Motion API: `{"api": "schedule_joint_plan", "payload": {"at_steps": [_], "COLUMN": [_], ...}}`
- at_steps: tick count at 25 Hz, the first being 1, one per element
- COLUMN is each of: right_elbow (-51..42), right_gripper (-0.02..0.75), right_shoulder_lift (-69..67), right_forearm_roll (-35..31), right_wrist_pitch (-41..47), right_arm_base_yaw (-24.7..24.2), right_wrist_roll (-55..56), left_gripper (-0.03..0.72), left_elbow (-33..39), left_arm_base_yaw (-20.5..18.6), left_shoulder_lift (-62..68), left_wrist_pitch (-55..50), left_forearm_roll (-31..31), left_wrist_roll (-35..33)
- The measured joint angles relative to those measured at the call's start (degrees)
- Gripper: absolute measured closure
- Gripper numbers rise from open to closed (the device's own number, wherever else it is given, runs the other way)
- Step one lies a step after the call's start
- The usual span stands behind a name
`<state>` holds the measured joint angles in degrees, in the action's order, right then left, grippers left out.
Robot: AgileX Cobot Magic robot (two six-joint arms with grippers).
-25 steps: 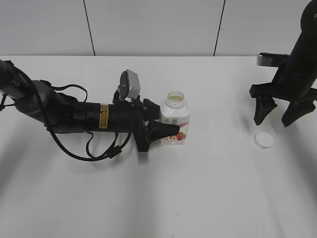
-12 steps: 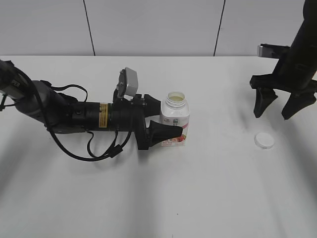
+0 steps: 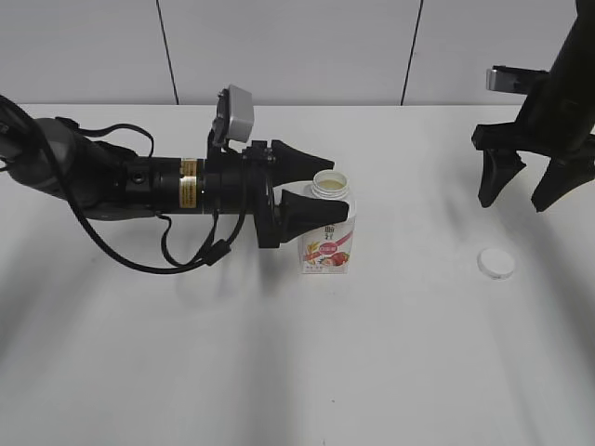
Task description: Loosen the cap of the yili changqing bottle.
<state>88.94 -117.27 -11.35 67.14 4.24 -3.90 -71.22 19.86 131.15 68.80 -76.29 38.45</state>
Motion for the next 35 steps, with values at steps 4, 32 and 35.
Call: {"api": "schedule_joint_plan", "payload": {"at_steps": [4,32,35], "right_elbow": [2.3,12.0,12.0], "right_gripper": [0.173,0.173,0.173], "right_shoulder_lift": [0.1,0.2,0.2], "right_forearm_roll": [-0.6,-2.4,-1.8], "right_wrist_pitch": [1.9,2.9,2.9], "right_arm_base_yaw": [0.0,0.0,0.0], "right_wrist_roll": [0.0,0.1,0.1], "left_gripper": [0.150,0.150,0.150], "left_elbow": [0.0,0.1,0.2], "left_arm_base_yaw": [0.0,-6.6,-6.8], "left_shoulder_lift": [-3.5,-29.0,-29.0], "left_wrist_pitch": [0.0,-63.8,-72.3], "left_forearm_roll": [-0.6,-24.2,-25.1], "left_wrist_roll": [3.4,50.6,48.8]}}
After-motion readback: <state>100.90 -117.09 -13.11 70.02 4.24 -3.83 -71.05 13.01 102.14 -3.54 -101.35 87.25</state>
